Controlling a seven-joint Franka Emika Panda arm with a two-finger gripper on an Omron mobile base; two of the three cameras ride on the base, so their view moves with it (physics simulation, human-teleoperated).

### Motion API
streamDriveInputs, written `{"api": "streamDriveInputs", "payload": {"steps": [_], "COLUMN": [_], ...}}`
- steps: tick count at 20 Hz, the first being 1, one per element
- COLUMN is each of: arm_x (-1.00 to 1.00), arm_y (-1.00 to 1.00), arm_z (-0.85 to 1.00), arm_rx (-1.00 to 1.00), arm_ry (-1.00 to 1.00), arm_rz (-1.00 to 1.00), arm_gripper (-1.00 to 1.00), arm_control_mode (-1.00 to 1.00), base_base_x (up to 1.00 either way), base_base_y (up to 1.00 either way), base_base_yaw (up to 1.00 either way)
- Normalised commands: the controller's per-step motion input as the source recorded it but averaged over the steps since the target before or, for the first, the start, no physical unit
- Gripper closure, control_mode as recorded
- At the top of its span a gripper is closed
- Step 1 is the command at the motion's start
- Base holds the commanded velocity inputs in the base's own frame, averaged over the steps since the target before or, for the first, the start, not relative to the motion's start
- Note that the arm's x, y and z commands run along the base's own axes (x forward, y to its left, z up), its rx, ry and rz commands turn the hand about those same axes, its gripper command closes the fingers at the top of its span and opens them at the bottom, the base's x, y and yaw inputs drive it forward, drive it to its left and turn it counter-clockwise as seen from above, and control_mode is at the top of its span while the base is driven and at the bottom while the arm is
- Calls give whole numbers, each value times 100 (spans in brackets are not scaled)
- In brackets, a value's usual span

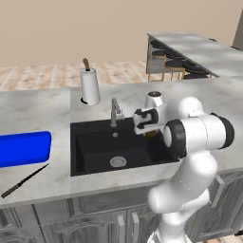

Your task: Pick up all produce items and place them in the sink. Turn on the sink faucet to wash them. Then turn the sink off and put them in the tray.

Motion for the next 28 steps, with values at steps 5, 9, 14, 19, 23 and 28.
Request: {"api": "streamDriveInputs", "payload": {"steps": [5,9,14,19,23,28], "arm_x": [-26,-23,-20,-17,-39,-34], "arm_y": [0,-2,-1,-3,6,36], "arm_z": [100,89,59,2,1,12], "arm_rx": [0,2,2,5,0,0], "arm_ry": [0,0,0,-1,-10,-5], "arm_rz": [0,0,0,1,6,12], "arm_gripper": [100,100,100,100,100,100], "arm_control_mode": [-100,-100,-100,-100,-100,-100], "base_base_x": [0,0,0,0,0,0], "base_base_y": [0,0,0,0,0,0], "base_base_yaw": [0,0,0,0,0,0]}}
